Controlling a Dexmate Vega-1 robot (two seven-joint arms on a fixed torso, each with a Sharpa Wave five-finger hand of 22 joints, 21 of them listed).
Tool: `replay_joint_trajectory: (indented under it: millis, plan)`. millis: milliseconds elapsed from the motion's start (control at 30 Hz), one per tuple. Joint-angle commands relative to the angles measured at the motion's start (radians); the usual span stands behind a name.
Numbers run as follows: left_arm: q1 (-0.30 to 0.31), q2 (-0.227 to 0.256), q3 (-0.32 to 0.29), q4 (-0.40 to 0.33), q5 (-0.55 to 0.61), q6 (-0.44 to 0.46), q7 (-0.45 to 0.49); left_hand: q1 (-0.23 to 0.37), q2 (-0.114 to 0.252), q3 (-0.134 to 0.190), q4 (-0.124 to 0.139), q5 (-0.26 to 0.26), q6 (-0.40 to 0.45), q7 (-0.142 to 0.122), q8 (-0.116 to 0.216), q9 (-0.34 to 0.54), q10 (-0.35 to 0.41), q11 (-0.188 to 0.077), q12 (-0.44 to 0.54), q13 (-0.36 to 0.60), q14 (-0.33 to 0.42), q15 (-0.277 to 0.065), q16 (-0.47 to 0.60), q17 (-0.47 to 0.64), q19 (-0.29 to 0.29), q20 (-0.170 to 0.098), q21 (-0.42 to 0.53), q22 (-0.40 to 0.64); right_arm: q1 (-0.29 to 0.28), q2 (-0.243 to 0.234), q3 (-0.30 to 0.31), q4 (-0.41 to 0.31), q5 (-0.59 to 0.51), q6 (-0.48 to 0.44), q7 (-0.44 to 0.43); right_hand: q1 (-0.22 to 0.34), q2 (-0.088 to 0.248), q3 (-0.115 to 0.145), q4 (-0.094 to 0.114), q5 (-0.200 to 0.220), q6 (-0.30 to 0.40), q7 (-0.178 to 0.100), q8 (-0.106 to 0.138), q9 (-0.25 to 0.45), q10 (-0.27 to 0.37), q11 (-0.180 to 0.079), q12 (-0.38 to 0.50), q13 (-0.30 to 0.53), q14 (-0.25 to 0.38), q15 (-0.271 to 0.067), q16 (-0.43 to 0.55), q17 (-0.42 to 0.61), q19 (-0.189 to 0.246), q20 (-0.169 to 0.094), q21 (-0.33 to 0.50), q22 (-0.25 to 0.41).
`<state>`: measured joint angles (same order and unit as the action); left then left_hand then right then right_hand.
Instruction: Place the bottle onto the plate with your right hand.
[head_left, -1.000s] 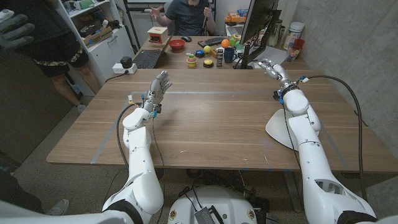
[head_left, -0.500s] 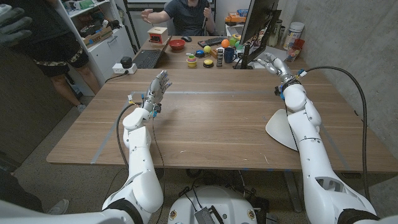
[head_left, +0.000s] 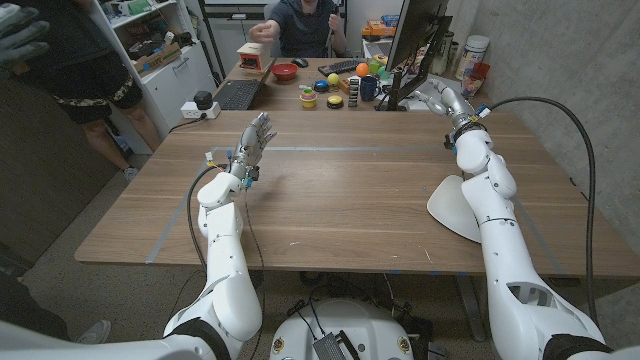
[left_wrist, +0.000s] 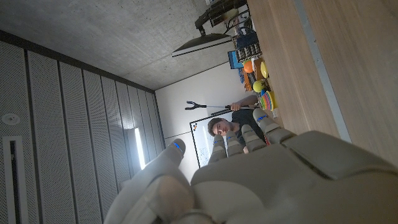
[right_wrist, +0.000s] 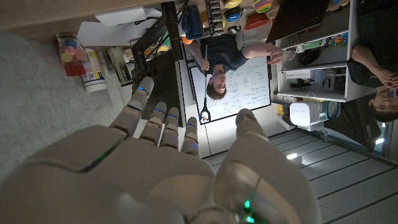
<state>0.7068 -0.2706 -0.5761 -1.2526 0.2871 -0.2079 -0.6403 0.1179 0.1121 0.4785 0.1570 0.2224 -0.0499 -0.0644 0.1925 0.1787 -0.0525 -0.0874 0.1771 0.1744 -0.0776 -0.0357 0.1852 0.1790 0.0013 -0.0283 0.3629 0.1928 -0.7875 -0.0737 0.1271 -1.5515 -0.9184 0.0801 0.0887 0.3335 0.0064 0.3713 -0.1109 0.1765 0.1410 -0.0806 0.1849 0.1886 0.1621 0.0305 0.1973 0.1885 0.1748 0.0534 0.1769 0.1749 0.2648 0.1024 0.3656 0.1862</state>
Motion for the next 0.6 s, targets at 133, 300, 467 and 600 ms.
replay_joint_trajectory:
  millis: [133,300,467,600]
  plan:
    - [0.017,-0.009,0.003,-0.028,0.001,0.004,0.003,-0.002,0.014,0.001,0.002,0.004,0.000,-0.010,0.005,0.005,0.000,-0.012,0.007,0.005,-0.005,-0.028,0.005,0.005,0.000,-0.013,0.002,0.002,0.005,-0.015,0.002,-0.006,-0.026,-0.005,0.030,-0.006,-0.013,-0.010,0.003,0.002,-0.002,0.000,0.005,0.002,-0.002,0.004,0.004,0.003,-0.004,0.000,0.003,0.002,-0.004,-0.001,-0.008,0.001]
    - [0.023,-0.011,0.006,-0.038,-0.002,0.008,-0.004,-0.002,0.015,0.001,0.001,0.004,0.000,-0.009,0.004,0.005,0.000,-0.010,0.007,0.005,-0.004,-0.028,0.006,0.005,0.000,-0.013,0.002,0.002,0.006,-0.027,-0.021,-0.010,-0.097,-0.045,0.022,-0.014,-0.018,-0.020,0.005,0.004,0.004,0.005,0.008,0.002,0.015,0.003,0.013,0.003,0.001,-0.003,0.006,0.003,-0.004,-0.021,-0.012,0.001]
    - [0.031,-0.013,0.008,-0.052,-0.001,0.011,-0.002,-0.002,0.014,0.001,0.001,0.005,-0.001,-0.009,0.004,0.005,-0.001,-0.009,0.006,0.005,-0.005,-0.029,0.005,0.005,0.000,-0.014,0.002,0.002,0.009,-0.016,-0.007,-0.015,-0.066,-0.053,0.056,-0.019,-0.017,-0.031,0.007,0.008,0.004,0.006,0.009,0.003,0.009,-0.001,0.012,0.003,-0.017,0.000,0.002,0.003,-0.054,0.025,-0.039,0.002]
    - [0.035,-0.015,0.008,-0.057,-0.004,0.014,-0.004,-0.003,0.014,0.000,0.001,0.005,-0.004,-0.009,0.003,0.005,-0.004,-0.009,0.005,0.005,-0.008,-0.028,0.004,0.005,-0.004,-0.014,0.000,0.002,0.016,0.013,0.027,-0.006,0.020,-0.056,0.103,-0.022,-0.017,-0.035,0.008,0.009,0.007,0.012,0.010,0.003,0.011,-0.002,0.014,0.003,-0.016,-0.001,0.004,0.003,-0.044,0.042,-0.038,0.002]
